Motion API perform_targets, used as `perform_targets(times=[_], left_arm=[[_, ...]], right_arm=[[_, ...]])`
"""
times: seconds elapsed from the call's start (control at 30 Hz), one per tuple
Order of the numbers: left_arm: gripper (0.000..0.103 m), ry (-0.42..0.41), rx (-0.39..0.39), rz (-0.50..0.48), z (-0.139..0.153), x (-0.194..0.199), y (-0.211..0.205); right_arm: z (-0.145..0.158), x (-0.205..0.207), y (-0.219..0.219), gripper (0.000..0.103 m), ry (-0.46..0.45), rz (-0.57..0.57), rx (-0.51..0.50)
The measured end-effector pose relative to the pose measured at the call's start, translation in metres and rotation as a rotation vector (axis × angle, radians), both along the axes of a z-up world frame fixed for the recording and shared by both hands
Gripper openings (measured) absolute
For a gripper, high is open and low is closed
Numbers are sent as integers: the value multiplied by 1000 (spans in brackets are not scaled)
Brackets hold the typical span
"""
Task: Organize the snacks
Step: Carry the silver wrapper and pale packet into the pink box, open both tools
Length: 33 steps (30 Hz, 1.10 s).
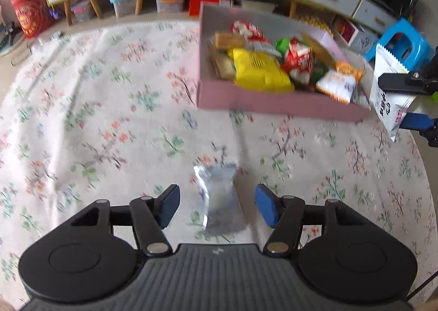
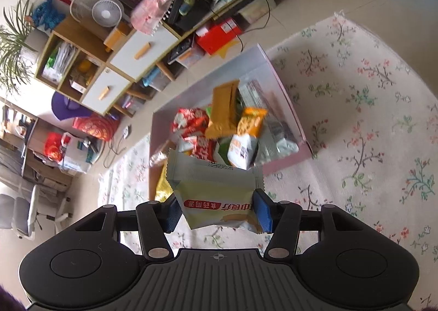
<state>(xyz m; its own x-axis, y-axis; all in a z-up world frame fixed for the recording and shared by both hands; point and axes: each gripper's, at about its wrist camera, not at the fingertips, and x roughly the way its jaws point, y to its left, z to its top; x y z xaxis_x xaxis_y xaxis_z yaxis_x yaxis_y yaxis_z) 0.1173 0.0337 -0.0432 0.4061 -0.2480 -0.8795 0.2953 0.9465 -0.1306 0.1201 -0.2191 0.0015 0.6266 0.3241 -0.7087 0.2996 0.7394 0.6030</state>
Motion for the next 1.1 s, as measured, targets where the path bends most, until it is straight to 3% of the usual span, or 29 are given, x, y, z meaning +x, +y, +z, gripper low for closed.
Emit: perform_targets(times=[0.1, 0.17, 0.2, 0.23, 0.37, 0.6, 1.1], left_arm=[[47, 44, 16, 1, -13, 1, -6], [47, 28, 34, 4, -15, -1, -9], [39, 24, 49, 5, -15, -1, -11], [23, 12, 52, 9, -14, -1, -10], [22, 10, -46, 37, -3, 0, 0], [22, -93, -197, 85, 30, 2, 16], [22, -106, -267, 143, 31, 18, 16]], right_arm=[[-4, -2, 6, 54, 14, 23, -13], [-7, -3, 11, 54, 25, 39, -23], [-8, -3, 14, 54, 30, 48, -29], [-9, -4, 17, 54, 34, 56, -34], [-5, -5, 25, 54, 28, 83, -59], [11, 5, 23, 54, -10, 72, -97], [17, 49, 6, 54, -121, 20, -107]])
